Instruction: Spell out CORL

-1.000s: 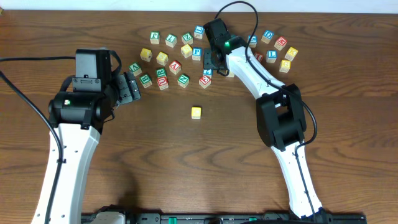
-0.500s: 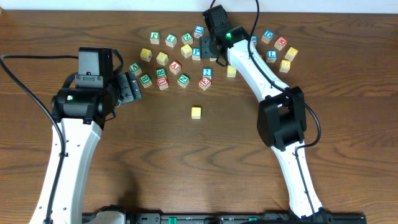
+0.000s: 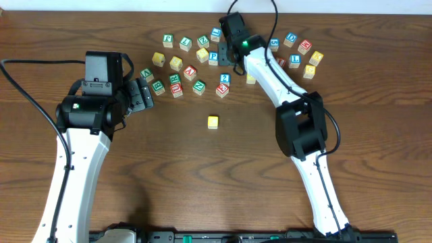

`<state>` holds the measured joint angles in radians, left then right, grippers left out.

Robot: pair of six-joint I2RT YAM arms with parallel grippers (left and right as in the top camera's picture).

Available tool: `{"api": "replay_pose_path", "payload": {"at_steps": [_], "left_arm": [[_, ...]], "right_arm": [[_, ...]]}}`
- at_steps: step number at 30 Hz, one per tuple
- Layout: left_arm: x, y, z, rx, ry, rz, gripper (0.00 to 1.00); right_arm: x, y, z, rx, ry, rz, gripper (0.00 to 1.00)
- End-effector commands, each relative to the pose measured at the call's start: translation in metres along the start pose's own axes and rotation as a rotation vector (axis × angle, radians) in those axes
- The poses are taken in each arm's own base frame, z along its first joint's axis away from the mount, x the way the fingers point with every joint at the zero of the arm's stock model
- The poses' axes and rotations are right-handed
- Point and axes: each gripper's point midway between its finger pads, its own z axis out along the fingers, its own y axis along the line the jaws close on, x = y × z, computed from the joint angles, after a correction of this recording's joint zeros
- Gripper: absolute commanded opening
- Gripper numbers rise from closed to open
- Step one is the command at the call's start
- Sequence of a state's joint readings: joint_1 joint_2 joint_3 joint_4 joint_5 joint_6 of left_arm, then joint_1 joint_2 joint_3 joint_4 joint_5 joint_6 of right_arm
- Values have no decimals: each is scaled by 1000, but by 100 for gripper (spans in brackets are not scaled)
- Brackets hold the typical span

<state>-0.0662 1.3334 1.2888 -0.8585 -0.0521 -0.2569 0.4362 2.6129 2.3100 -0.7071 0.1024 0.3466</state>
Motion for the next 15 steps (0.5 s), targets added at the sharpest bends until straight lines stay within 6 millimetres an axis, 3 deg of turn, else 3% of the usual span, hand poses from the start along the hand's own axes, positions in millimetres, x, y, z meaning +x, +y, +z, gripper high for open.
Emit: {"api": "replay_pose_path", "payload": {"at_steps": [1,10,15], "left_arm": [[-2,3,1,-15,-3,13,90],[-2,3,1,-15,-3,13,90],[-2,3,1,-15,-3,12,90]], "right_arm": [[8,-6,12,20,16,-10,52],[2,-5,8,15,-2,-12,35],[-15,-3,-12,9,-42,-26,27]]}}
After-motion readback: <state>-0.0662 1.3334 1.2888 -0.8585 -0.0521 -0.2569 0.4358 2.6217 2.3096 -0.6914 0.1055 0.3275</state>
